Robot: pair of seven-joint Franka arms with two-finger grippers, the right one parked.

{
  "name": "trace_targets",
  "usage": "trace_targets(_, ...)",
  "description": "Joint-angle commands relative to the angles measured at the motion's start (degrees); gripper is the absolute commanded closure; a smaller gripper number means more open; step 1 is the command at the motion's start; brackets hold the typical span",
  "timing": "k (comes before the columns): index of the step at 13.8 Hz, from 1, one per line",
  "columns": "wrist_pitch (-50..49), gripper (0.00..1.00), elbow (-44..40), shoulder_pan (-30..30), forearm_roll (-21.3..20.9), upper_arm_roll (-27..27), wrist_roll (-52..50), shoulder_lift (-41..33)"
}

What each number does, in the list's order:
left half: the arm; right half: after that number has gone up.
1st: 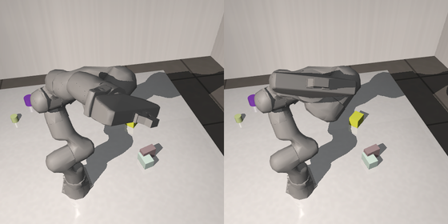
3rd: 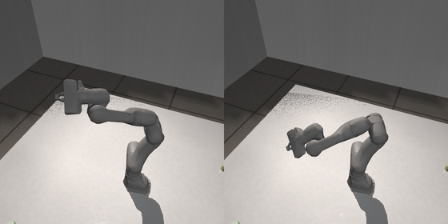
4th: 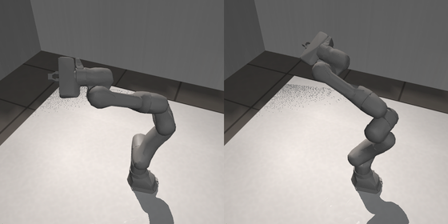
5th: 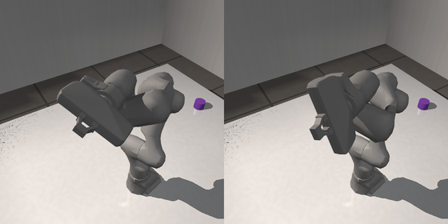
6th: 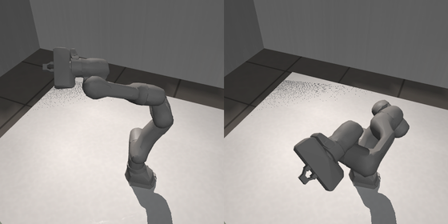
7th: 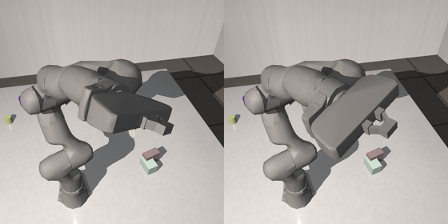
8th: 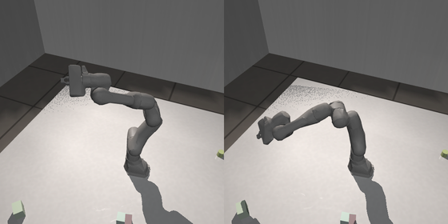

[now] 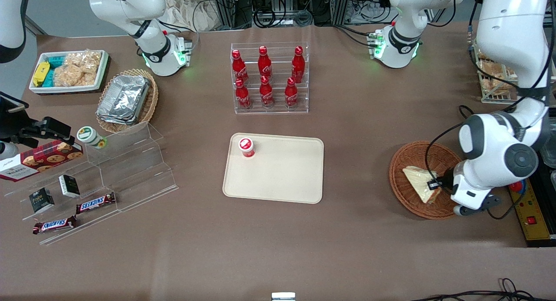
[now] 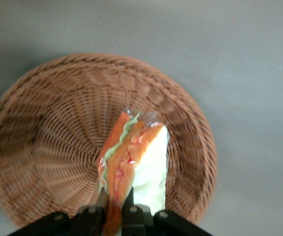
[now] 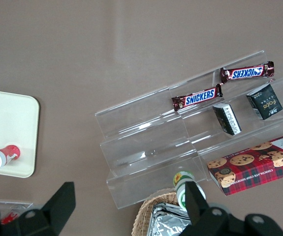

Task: Place sandwich from basket to tray
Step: 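Lift the sandwich out of the basket with the left gripper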

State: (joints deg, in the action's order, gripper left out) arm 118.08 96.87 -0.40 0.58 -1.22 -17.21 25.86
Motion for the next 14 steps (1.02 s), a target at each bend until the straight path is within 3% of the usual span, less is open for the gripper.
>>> trace_targets(1, -14.3, 1.0, -9.7, 1.0, -1.5, -0.4, 0.9, -3.5)
trace_targets(3, -21.4, 1.0, -13.4, 3.5, -5.7, -0.4, 0.2, -6.5)
trace_targets(6, -35.0, 1.0, -19.7, 8.5, -8.5, -0.5, 0.0, -11.1)
trace_targets(9, -44.2, 1.0, -24.3, 13.2, -7.4, -0.7, -5.3, -14.4)
trace_targets(12, -45.1, 1.0, -24.5, 20.4, -3.3, -1.7, -19.1, -14.8)
trace_targets(14, -42.5, 1.0, -24.5, 24.9, -2.7, -3.0, -26.8, -12.5)
